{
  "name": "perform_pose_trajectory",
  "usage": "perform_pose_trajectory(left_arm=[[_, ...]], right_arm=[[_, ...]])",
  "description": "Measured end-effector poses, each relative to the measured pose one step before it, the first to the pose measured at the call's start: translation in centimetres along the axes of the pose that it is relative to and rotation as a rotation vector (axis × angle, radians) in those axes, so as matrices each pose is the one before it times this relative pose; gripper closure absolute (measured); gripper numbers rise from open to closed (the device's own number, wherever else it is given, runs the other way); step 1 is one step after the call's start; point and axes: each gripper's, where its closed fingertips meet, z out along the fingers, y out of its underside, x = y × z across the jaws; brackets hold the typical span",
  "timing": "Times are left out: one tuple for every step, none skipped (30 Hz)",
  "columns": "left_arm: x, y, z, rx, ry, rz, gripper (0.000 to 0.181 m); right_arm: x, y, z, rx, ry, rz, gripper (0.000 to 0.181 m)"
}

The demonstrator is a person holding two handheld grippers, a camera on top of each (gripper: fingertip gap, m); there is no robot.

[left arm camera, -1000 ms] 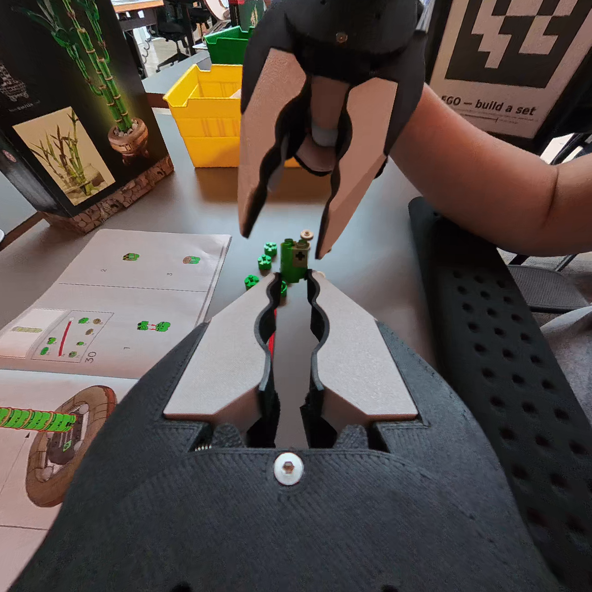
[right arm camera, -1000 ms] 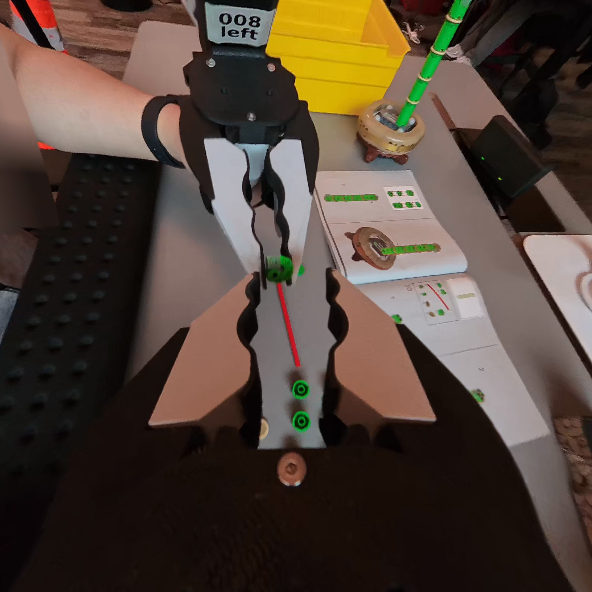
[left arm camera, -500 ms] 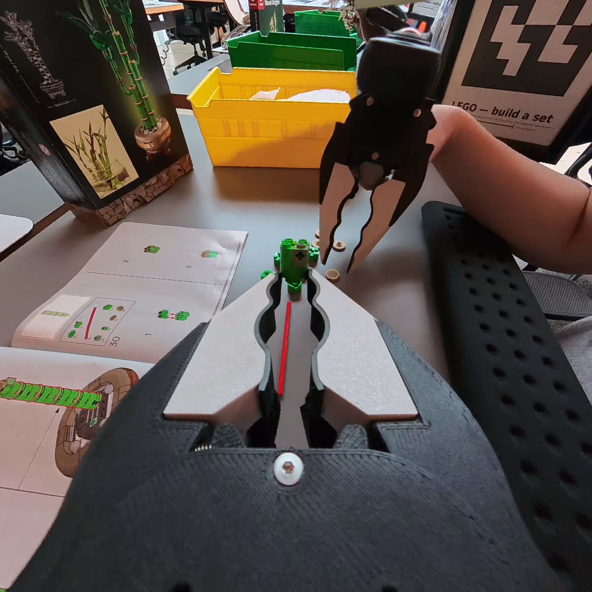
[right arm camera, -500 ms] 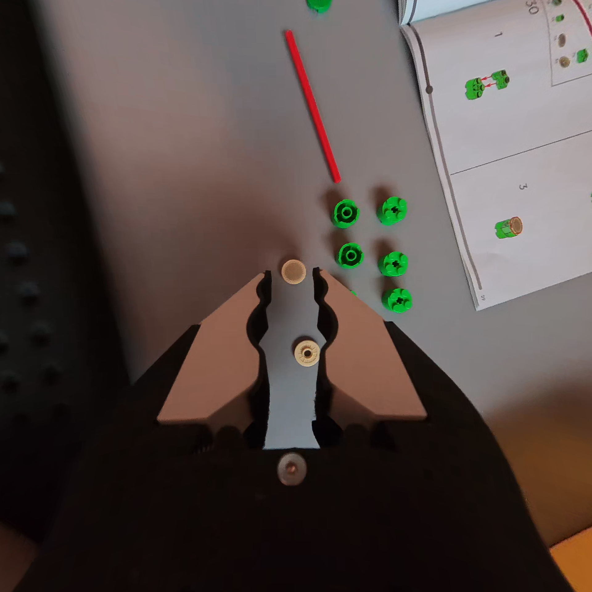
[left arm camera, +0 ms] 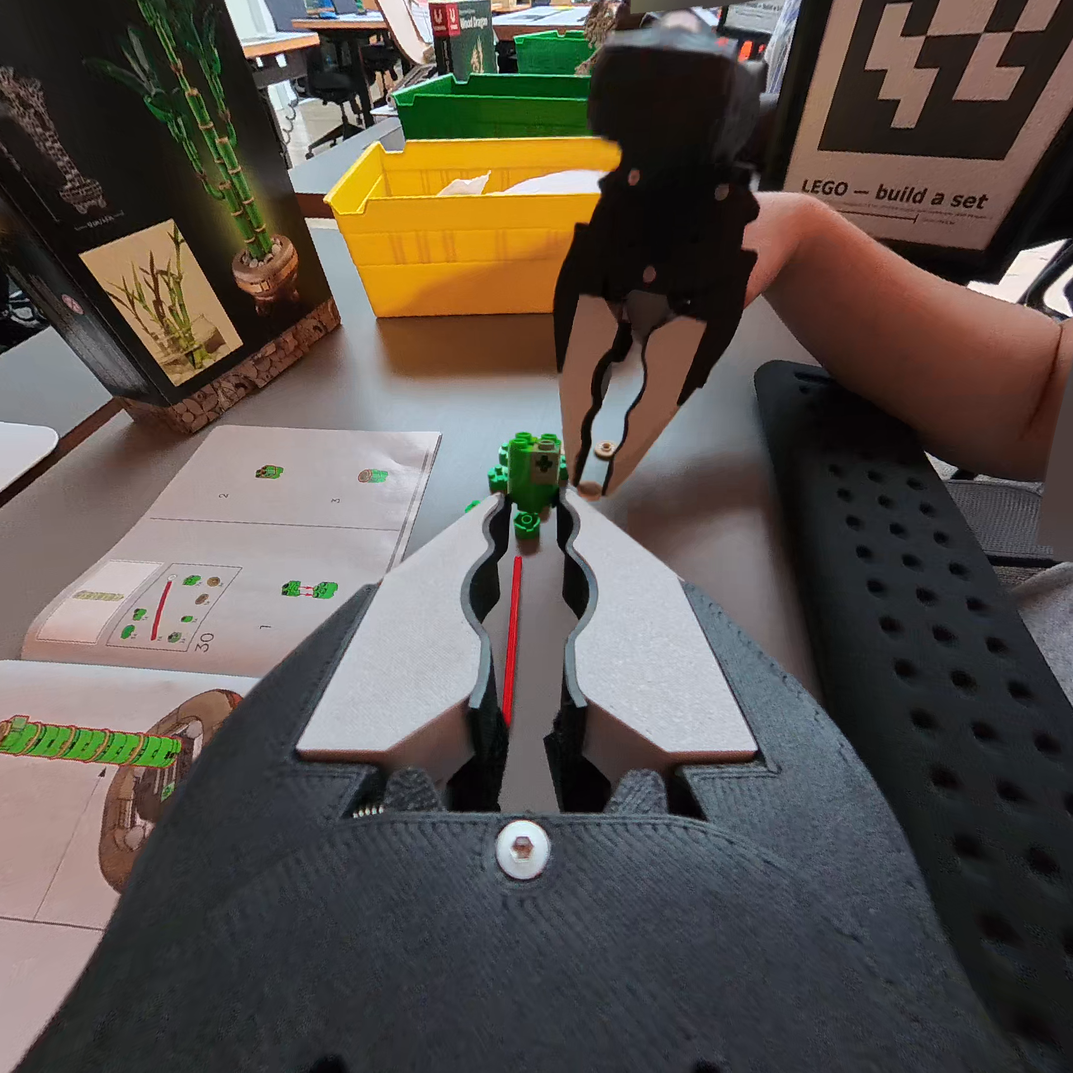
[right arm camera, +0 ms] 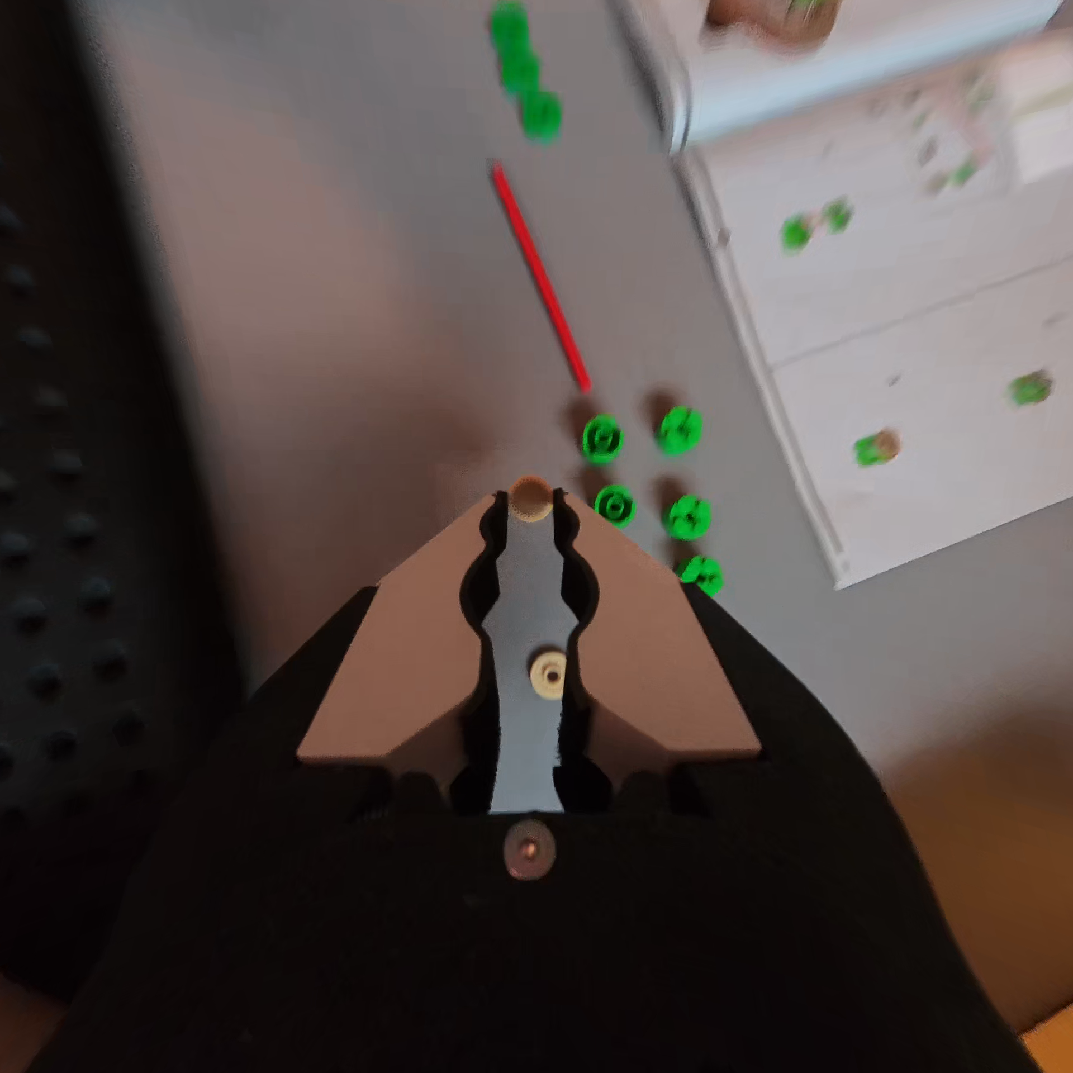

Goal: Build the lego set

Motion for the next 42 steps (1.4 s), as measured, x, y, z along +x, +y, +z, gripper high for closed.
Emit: perform_pose_trajectory(left_arm=[[0.091, -0.113, 0.007, 0.0075, 0.0019, 0.006, 0.167], [0.133, -0.095, 0.033, 0.0062, 0.0063, 0.0035, 0.167], [0.171, -0.072, 0.055, 0.0063, 0.0091, -0.0003, 0.167], [0.144, -0.038, 0.084, 0.0037, 0.0094, -0.0054, 0.167], [0.16, 0.004, 0.081, 0.0012, 0.0128, -0.0079, 0.167], [0.136, 0.015, 0.066, 0.0014, 0.0119, -0.0068, 0.167], [-0.037, 0.015, 0.05, 0.001, -0.0002, -0.0035, 0.167], [-0.042, 0.061, 0.016, -0.002, -0.002, 0.0021, 0.167], [-0.013, 0.061, -0.008, -0.004, -0.0007, 0.0048, 0.167], [-0.05, 0.046, -0.017, -0.0034, -0.0043, 0.0043, 0.167], [-0.022, -0.009, -0.029, -0.0011, -0.0033, 0.0051, 0.167], [0.021, -0.014, -0.036, -0.0006, -0.001, 0.0048, 0.167], [-0.014, -0.038, -0.03, -0.0005, -0.0023, 0.003, 0.167], [-0.026, -0.021, -0.021, -0.0004, -0.002, 0.001, 0.167], [0.034, -0.003, 0.002, -0.0016, 0.0025, 0.0002, 0.167], [0.051, 0.007, 0.021, -0.002, 0.0028, 0.0002, 0.167], [0.017, 0.04, 0.036, -0.0034, 0.0008, -0.0002, 0.167], [0.045, 0.056, 0.035, -0.0039, 0.0022, -0.0001, 0.167], [0.039, 0.067, 0.037, -0.004, 0.0017, -0.0001, 0.167], [0.023, 0.088, 0.027, -0.0055, 0.0013, -0.0001, 0.167], [0.021, 0.043, 0.018, -0.0023, 0.0008, 0.0002, 0.167], [0.029, 0.007, 0.003, -0.0007, 0.0009, 0.0007, 0.167], [0.0, -0.023, -0.011, 0.0005, 0.0003, -0.0009, 0.167], [-0.024, -0.03, -0.007, 0.001, -0.0006, -0.0022, 0.167], [-0.018, 0.011, -0.011, -0.0006, 0.0004, -0.0024, 0.167], [-0.014, 0.005, -0.01, -0.0002, -0.0001, -0.0012, 0.167], [-0.007, 0.03, 0.001, -0.0017, -0.0001, -0.0005, 0.167], [-0.021, 0.045, 0.002, -0.003, -0.001, -0.0004, 0.167], [-0.003, 0.029, 0.001, -0.0016, -0.0004, -0.0004, 0.167], [-0.002, -0.027, -0.009, 0.0017, 0.0008, -0.0011, 0.167], [0.041, -0.057, -0.011, 0.0033, 0.003, -0.0015, 0.167], [0.077, -0.075, -0.018, 0.0042, 0.005, -0.0013, 0.167], [0.13, -0.068, -0.014, 0.0035, 0.0086, -0.0002, 0.167], [0.157, 0.0, 0.007, -0.0011, 0.01, 0.0005, 0.167], [0.139, 0.056, 0.035, -0.0047, 0.0074, 0.0038, 0.167], [0.145, 0.068, 0.044, -0.0042, 0.0065, 0.0068, 0.167], [0.195, 0.031, 0.054, -0.0014, 0.0088, 0.0055, 0.167], [0.22, -0.024, 0.058, 0.0013, 0.0108, 0.0029, 0.167], [0.231, -0.06, 0.038, 0.0014, 0.0119, 0.0022, 0.167], [0.229, -0.1, 0.02, 0.0035, 0.0112, 0.0026, 0.167], [0.165, -0.105, -0.017, 0.0049, 0.0077, 0.002, 0.167], [0.152, -0.096, -0.03, 0.0045, 0.0086, 0.0, 0.167]], right_arm=[[0.028, -2.207, -1.224, 0.1023, 0.0069, -0.004, 0.167], [0.16, -2.771, -1.301, 0.1208, 0.0169, -0.0072, 0.167], [-0.011, -2.93, -1.099, 0.1206, 0.0034, -0.007, 0.168], [-0.352, -2.66, -0.659, 0.0998, -0.021, -0.0032, 0.167], [-0.374, -1.916, -0.179, 0.0592, -0.025, -0.0014, 0.167], [-0.107, -1.064, 0.178, 0.0149, -0.0118, -0.0025, 0.167], [0.03, -0.459, 0.396, -0.0093, -0.0071, 0.0, 0.167], [-0.091, -0.016, 0.551, -0.025, -0.0202, 0.0078, 0.167], [0.107, 0.274, 0.587, -0.0311, -0.0113, 0.0097, 0.167], [0.366, 0.398, 0.561, -0.0294, 0.0052, 0.0073, 0.167], [0.317, 0.366, 0.465, -0.0203, 0.0035, 0.0077, 0.167], [-0.069, 0.203, 0.347, -0.0074, -0.0149, 0.0106, 0.167], [-0.191, 0.122, 0.241, -0.0028, -0.0179, 0.0096, 0.167], [-0.066, 0.098, 0.151, -0.0041, -0.0049, 0.0037, 0.167], [0.108, 0.128, 0.09, -0.0082, 0.0078, -0.0026, 0.167], [-0.062, 0.115, 0.074, -0.0083, -0.0016, -0.0057, 0.167], [-0.081, 0.018, 0.061, -0.0023, -0.0043, -0.0026, 0.167], [0.044, 0.007, 0.048, -0.0016, 0.0018, 0.0011, 0.167], [0.002, 0.115, 0.034, -0.0071, -0.001, 0.0028, 0.167], [0.046, 0.089, 0.011, -0.0052, 0.0028, -0.0006, 0.167], [0.007, 0.03, 0.01, -0.0001, 0.0015, -0.0021, 0.167], [-0.112, -0.023, -0.006, 0.0029, -0.0077, 0.0001, 0.167], [-0.153, -0.028, -0.006, 0.0046, -0.0116, 0.005, 0.167], [-0.079, -0.007, -0.007, 0.0022, -0.0078, 0.0071, 0.167], [0.038, 0.022, 0.008, 0.0007, -0.0003, 0.0033, 0.167], [-0.016, -0.006, 0.014, 0.0022, -0.0026, 0.0007, 0.167], [-0.007, 0.028, 0.037, -0.0004, -0.0011, -0.0002, 0.167], [0.014, 0.066, 0.005, -0.0034, 0.0016, -0.0022, 0.167], [0.038, 0.086, -0.039, -0.0037, 0.0028, -0.0047, 0.167], [0.007, 0.028, -0.057, 0.0, 0.0007, -0.0064, 0.167], [-0.04, -0.01, -0.062, 0.003, -0.004, -0.0053, 0.167], [-0.099, -0.053, -0.069, 0.0056, -0.0078, -0.0085, 0.167], [-0.162, -0.034, -0.044, 0.0032, -0.0094, -0.0158, 0.167], [-0.127, 0.075, -0.028, -0.0059, -0.008, -0.0157, 0.167], [-0.123, 0.163, -0.022, -0.0135, -0.0107, -0.0071, 0.167], [-0.15, 0.159, -0.033, -0.0151, -0.0135, -0.0062, 0.166], [-0.048, 0.081, -0.066, -0.0121, -0.0071, -0.0115, 0.166], [-0.07, 0.052, -0.089, -0.0098, -0.0088, -0.0137, 0.166], [-0.143, 0.012, -0.102, -0.0084, -0.0157, -0.0111, 0.166], [-0.141, -0.077, -0.085, -0.0025, -0.0183, -0.0093, 0.166], [-0.22, -0.115, -0.063, -0.0001, -0.0238, -0.0105, 0.166], [-0.349, -0.151, -0.039, 0.0021, -0.029, -0.02, 0.166]])
